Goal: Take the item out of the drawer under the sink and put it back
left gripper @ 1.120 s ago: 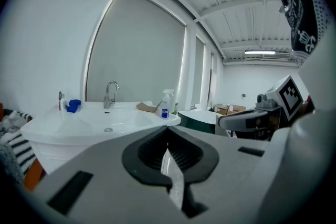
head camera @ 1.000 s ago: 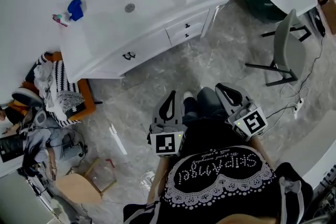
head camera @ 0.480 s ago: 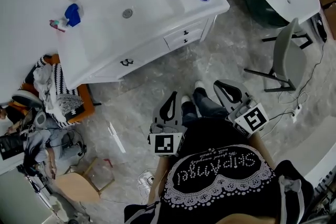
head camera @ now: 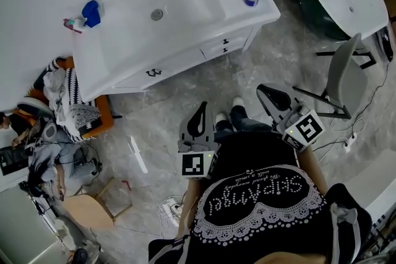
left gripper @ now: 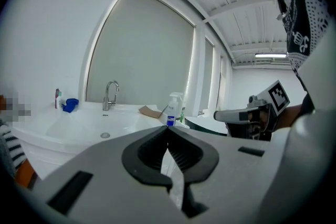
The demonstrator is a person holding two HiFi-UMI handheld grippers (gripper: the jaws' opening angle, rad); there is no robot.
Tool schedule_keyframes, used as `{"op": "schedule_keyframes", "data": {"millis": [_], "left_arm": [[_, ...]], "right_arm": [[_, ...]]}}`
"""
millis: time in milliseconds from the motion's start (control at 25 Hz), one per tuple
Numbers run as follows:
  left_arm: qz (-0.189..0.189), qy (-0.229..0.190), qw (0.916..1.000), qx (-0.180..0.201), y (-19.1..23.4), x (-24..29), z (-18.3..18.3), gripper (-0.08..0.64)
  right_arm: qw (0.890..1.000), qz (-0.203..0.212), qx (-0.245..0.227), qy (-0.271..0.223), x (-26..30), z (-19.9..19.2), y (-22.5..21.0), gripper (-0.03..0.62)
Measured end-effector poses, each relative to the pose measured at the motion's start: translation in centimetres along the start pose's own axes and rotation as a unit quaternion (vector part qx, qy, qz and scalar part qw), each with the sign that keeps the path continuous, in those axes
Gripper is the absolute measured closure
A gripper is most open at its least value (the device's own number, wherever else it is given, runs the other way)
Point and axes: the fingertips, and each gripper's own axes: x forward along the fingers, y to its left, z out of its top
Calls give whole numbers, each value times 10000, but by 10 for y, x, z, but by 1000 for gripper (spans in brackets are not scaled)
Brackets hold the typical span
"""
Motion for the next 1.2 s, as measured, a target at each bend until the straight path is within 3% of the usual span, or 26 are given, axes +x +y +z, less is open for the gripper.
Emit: {"op": "schedule_keyframes", "data": {"millis": [360,840,1200], "left_arm": [[-130,-238,9996,20,-9,26,10,554],[-39,-327,9995,-36,-21,30,12,554],[-380,-194,9990,117,-26,35,7,554]], "right_arm": [[9987,124,232,-437,-4,19,-20,565],[9994,-311,106,43,-12,0,-43,565],[9985,-527,158,82,-16,-4,-38,565]]}}
